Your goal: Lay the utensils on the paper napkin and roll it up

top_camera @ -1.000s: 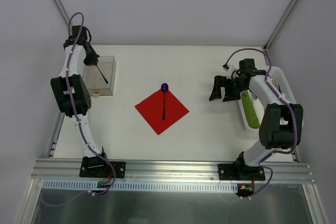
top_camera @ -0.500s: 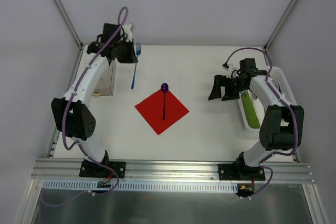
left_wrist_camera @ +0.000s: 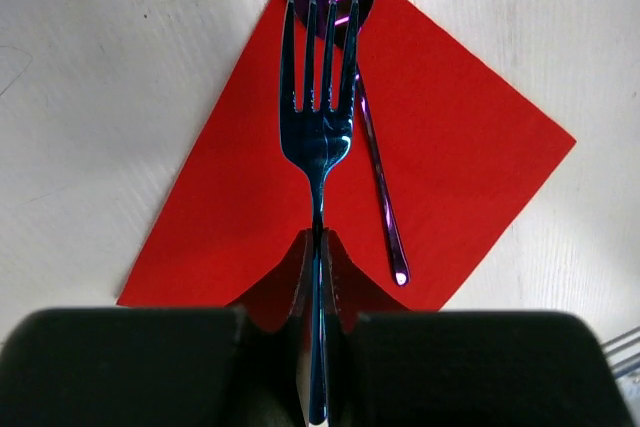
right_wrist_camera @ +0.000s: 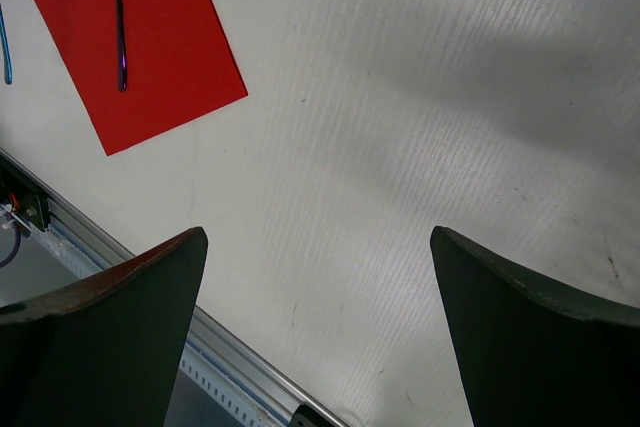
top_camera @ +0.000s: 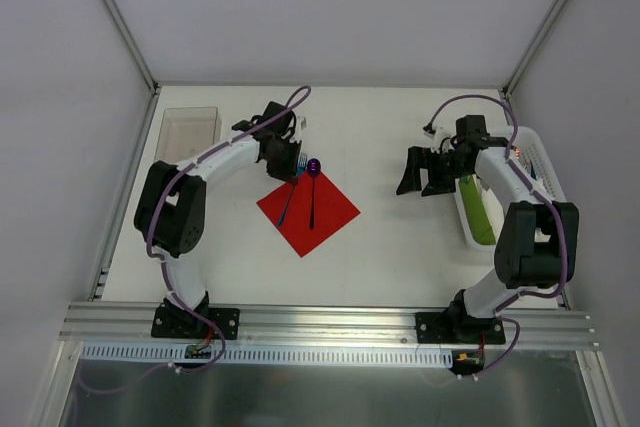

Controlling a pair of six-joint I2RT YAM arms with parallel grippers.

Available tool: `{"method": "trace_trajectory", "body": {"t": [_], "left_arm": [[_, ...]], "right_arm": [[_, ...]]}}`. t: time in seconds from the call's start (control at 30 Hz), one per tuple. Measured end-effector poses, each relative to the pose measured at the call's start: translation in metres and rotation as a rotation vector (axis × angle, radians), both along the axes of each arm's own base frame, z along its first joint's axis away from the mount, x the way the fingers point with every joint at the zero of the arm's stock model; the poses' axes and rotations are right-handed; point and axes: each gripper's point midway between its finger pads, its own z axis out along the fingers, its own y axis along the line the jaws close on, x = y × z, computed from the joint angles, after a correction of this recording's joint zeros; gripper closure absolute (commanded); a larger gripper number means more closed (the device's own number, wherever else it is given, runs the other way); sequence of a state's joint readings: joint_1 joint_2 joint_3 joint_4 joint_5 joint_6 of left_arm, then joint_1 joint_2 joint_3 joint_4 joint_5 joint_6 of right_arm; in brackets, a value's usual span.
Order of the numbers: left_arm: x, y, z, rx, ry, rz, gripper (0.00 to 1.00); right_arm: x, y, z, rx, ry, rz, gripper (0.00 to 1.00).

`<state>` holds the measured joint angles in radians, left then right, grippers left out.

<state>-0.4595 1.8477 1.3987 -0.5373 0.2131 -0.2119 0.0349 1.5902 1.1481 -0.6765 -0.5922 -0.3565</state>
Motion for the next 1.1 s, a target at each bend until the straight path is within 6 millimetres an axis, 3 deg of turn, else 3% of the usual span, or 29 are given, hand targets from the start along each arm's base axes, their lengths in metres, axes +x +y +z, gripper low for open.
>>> {"method": "trace_trajectory", "body": {"t": [0.37,0.63,1.1], "left_arm": [[0.014,-0.009,-0.015,0.005,-0.046,0.089,1.0],[0.02,-0.009,-0.04,0.031,-0.016,0.147,1.0],[0.02,-0.014,-0.043,0.021,-0.01,0.171,1.0]], "right_arm": [[0.002,0.0,-0.001,0.003,-0.005,-0.005,0.01],[0.0,0.0,-0.004,0.003,0.002,-0.006,0.01],[0.0,0.0,-0.006,0.003,0.01,-0.006,0.01]]}}
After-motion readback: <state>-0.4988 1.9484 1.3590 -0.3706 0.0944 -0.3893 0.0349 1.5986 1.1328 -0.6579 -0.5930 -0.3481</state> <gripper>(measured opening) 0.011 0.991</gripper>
